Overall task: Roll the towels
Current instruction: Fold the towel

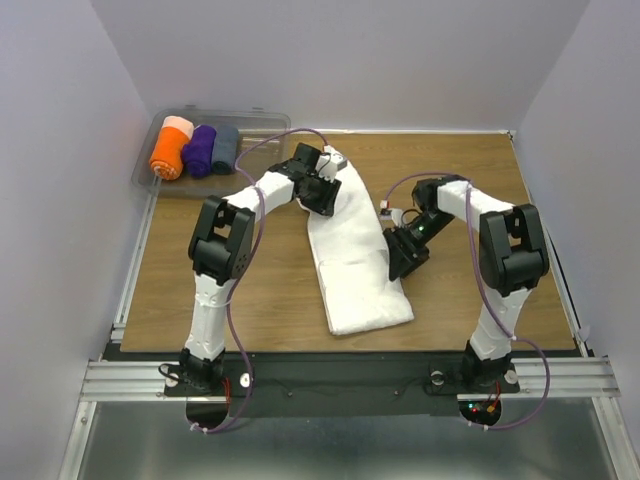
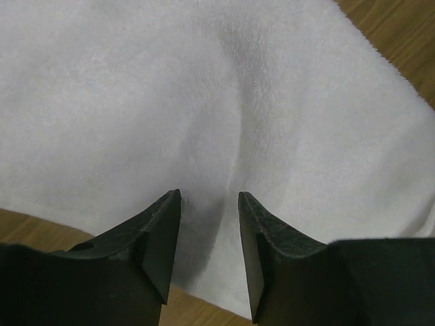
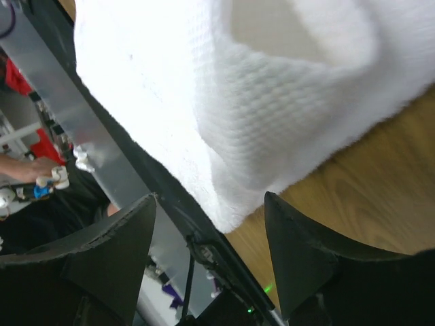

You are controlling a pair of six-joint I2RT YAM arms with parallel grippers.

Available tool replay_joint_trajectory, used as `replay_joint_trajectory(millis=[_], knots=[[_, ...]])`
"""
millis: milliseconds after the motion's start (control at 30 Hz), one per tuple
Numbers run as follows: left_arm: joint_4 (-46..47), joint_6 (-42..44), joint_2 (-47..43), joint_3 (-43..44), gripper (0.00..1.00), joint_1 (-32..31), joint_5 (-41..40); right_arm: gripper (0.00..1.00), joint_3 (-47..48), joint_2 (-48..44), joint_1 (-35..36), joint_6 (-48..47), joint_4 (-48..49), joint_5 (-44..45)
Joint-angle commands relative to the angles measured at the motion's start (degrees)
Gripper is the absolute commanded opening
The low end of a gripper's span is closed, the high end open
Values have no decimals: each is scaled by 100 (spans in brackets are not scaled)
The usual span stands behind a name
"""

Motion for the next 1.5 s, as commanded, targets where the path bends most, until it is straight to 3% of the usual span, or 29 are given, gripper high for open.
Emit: replay_joint_trajectory(millis=[0,233,367,467,600,667,833,1000,1067,1100,1200,1300,1467], knots=[[-206,7,289,523,50,-72,-315,70,509,-270,-412,-135,-159,-114],[-442,437,1405,1937,51,-178,-105,70,738,-367,-949,-73,-159,-369],[-856,649,2214,3596,54,-213,308,67,615,-428,-1046,-100,-72,-229],[-533,754,2233,3733,58,-213,213,62,544,-551,-1055,-30,25,-211],[135,877,1733,3574,80,-195,-59,59,501,-674,-1055,181,402,-325],[119,886,1443,3618,84,-195,-200,59,483,-596,-1055,234,526,-343],[-57,544,487,2821,81,-160,-350,53,807,-358,-1011,1022,1526,86],[988,-36,-1208,468,80,94,256,49,2166,448,-809,1797,2362,369],[989,-45,-1736,-9,80,138,309,49,2695,757,-678,1948,2442,396],[1007,-63,-1740,-177,82,139,318,49,2915,941,-616,1992,2460,396],[998,-89,-2493,-740,99,270,423,48,3785,1531,-318,2272,2547,396],[1199,-212,-3038,-1328,99,454,503,47,3981,1927,-37,2431,2766,387],[1736,-82,-3909,-2295,99,841,-32,47,4271,2628,219,2730,3065,395]])
